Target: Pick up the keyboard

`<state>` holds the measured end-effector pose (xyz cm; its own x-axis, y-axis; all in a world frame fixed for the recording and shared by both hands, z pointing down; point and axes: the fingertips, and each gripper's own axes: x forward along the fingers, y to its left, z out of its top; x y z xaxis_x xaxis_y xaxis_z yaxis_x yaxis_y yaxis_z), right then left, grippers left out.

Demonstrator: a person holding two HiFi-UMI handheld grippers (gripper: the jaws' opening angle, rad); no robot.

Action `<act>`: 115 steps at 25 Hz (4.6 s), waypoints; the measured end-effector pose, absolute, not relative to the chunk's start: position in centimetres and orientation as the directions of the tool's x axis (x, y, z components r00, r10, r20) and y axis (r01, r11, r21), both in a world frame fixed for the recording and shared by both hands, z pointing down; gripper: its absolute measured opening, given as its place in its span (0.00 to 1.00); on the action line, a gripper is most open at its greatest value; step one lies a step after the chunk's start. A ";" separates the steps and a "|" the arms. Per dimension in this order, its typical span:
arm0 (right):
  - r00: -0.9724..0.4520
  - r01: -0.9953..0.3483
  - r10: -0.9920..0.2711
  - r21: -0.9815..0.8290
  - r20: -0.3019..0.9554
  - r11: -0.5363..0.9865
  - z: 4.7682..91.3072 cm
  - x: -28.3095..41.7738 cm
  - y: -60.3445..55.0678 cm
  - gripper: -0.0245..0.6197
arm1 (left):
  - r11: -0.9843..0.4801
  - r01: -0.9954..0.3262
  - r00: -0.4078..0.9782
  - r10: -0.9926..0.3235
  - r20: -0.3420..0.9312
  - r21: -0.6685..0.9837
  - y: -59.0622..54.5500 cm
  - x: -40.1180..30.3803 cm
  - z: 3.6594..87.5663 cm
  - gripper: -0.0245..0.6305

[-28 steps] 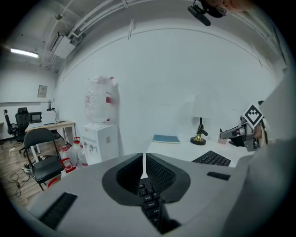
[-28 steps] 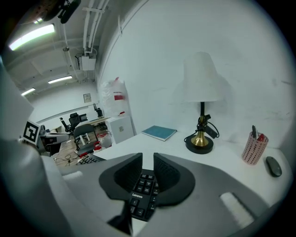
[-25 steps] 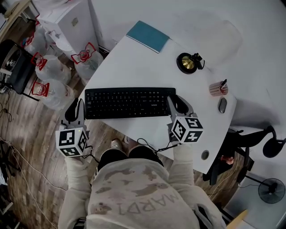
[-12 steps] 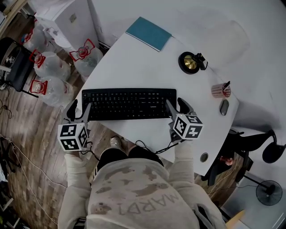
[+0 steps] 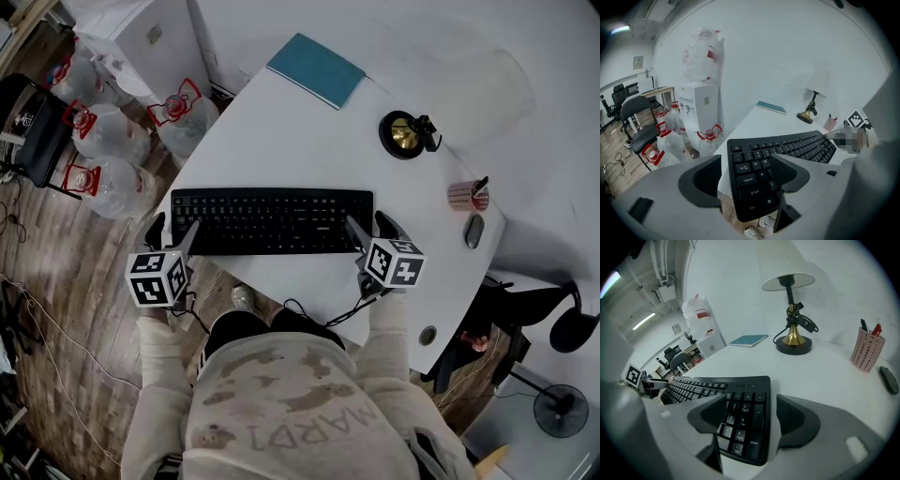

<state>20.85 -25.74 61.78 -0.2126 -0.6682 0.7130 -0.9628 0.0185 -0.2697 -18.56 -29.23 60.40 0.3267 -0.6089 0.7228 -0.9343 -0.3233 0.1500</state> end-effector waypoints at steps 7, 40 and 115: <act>-0.264 -0.946 -0.648 -0.323 0.714 0.030 62.9 20.6 -25.8 0.56 | -0.297 -0.933 0.341 -0.560 0.755 0.202 -29.2 -18.3 61.9 0.54; -0.179 -0.964 -0.867 -0.260 0.465 0.059 51.3 20.2 -24.5 0.52 | -0.384 -0.908 0.413 -0.748 0.520 0.168 -29.8 -17.7 51.0 0.52; -0.031 -0.998 -0.992 -0.049 -0.122 0.037 27.8 20.1 -14.5 0.52 | -0.525 -0.851 0.522 -0.849 -0.081 0.026 -24.4 -16.6 28.5 0.52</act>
